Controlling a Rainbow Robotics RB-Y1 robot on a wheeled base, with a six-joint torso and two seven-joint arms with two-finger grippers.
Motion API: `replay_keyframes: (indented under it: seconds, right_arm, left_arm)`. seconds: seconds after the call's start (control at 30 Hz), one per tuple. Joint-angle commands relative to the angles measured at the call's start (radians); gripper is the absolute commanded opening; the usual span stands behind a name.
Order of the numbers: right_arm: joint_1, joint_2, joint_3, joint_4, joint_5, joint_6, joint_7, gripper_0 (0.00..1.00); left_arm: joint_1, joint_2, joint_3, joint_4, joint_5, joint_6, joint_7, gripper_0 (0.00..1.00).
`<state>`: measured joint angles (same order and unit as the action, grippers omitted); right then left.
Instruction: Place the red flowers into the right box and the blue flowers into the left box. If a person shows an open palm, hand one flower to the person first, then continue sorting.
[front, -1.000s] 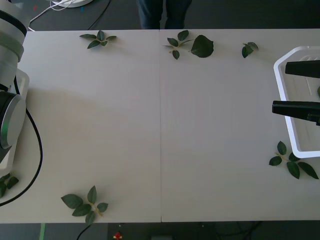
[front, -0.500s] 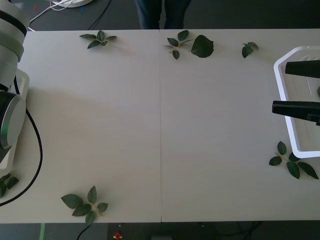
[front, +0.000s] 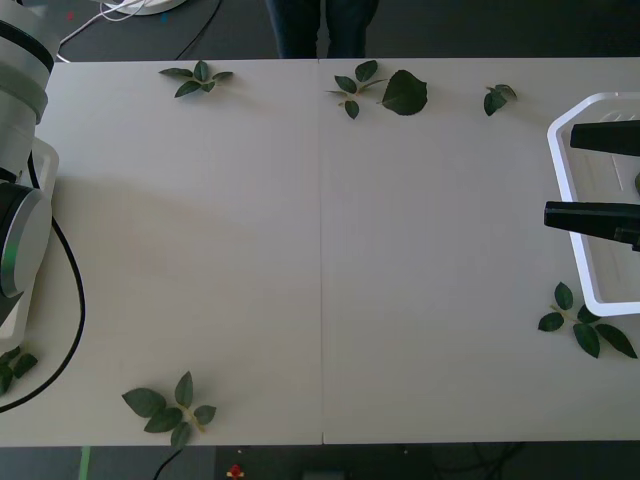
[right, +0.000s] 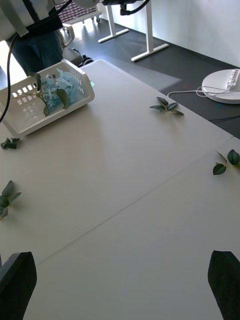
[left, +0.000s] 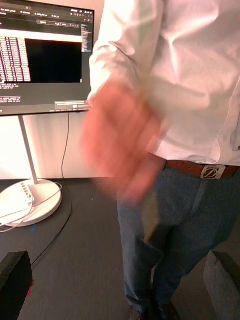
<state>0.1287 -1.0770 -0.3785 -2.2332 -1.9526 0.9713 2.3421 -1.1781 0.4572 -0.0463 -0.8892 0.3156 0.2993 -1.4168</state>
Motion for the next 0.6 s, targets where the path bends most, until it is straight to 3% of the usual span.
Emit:
replay_keyframes:
  seconds: [0.03,0.43,0.6]
  right_arm:
    - [0.014,-0.040,-0.019,-0.005,-0.011,0.003,0.019,1.00]
    - [0.014,-0.040,-0.019,-0.005,-0.011,0.003,0.019,1.00]
    - [0.014,-0.040,-0.019,-0.005,-0.011,0.003,0.019,1.00]
  left_arm:
    - [-0.071,-0.009,0.022,-0.008,0.005,-0.017,-0.059,1.00]
    - [-0.052,-0.019,0.003,-0.005,0.013,-0.017,-0.063,1.00]
    - [-0.052,-0.005,0.003,-0.096,0.026,0.115,-0.057,1.00]
